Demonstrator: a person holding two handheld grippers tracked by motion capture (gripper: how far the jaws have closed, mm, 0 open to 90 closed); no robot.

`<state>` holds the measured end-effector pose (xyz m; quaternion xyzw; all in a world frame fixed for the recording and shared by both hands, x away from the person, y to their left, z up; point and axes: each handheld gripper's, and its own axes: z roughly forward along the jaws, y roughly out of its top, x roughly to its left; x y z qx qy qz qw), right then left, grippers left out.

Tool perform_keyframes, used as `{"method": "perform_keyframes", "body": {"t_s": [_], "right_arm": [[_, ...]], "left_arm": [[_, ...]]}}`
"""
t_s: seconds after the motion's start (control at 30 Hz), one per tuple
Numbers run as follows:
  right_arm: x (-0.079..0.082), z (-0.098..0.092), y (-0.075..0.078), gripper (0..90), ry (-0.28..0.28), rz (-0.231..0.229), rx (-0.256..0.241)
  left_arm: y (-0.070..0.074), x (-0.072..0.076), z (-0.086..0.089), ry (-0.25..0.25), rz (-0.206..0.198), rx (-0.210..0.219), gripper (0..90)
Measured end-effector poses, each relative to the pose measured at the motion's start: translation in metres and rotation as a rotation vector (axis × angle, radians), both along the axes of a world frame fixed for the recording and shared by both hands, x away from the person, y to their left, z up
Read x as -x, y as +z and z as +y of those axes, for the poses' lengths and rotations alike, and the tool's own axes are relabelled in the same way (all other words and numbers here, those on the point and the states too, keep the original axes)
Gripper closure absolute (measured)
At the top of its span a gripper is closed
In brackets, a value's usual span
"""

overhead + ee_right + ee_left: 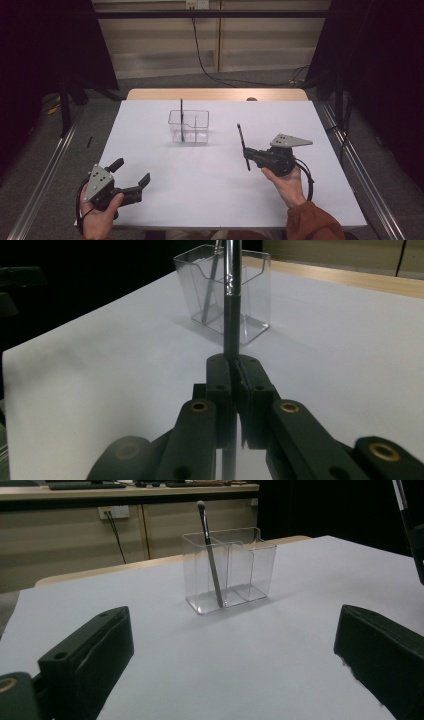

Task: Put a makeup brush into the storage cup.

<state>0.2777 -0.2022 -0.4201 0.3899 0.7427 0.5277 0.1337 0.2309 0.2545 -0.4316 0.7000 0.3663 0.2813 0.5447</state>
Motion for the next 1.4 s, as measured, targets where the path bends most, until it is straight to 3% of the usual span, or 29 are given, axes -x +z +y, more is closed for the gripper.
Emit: {"method": "perform_keyframes", "body": {"t_s": [0.37, 0.5, 0.87, 1.13, 1.23, 1.4], "right_arm": [[0.008, 0.017, 0.007, 84.6, 0.074, -0.035, -0.034], [0.008, 0.023, 0.008, 84.6, 0.091, -0.042, -0.039], [0.008, 0.032, 0.007, 84.6, 0.122, -0.029, -0.058], [0.009, 0.038, 0.005, 84.6, 0.135, -0.03, -0.053], [0.01, 0.04, 0.004, 84.6, 0.139, -0.027, -0.049], [0.011, 0.043, 0.004, 84.6, 0.149, -0.03, -0.056]], "left_arm": [[0.003, -0.001, -0.007, 0.003, 0.005, 0.025, 2.1], [0.004, -0.003, -0.014, -0.018, 0.007, 0.027, 2.1], [0.013, -0.013, -0.035, -0.055, 0.005, 0.044, 2.1], [0.026, -0.022, -0.06, -0.134, -0.004, 0.028, 1.8], [0.031, -0.02, -0.069, -0.164, -0.025, 0.052, 2.6], [0.038, -0.022, -0.082, -0.182, -0.027, 0.054, 2.5]]}}
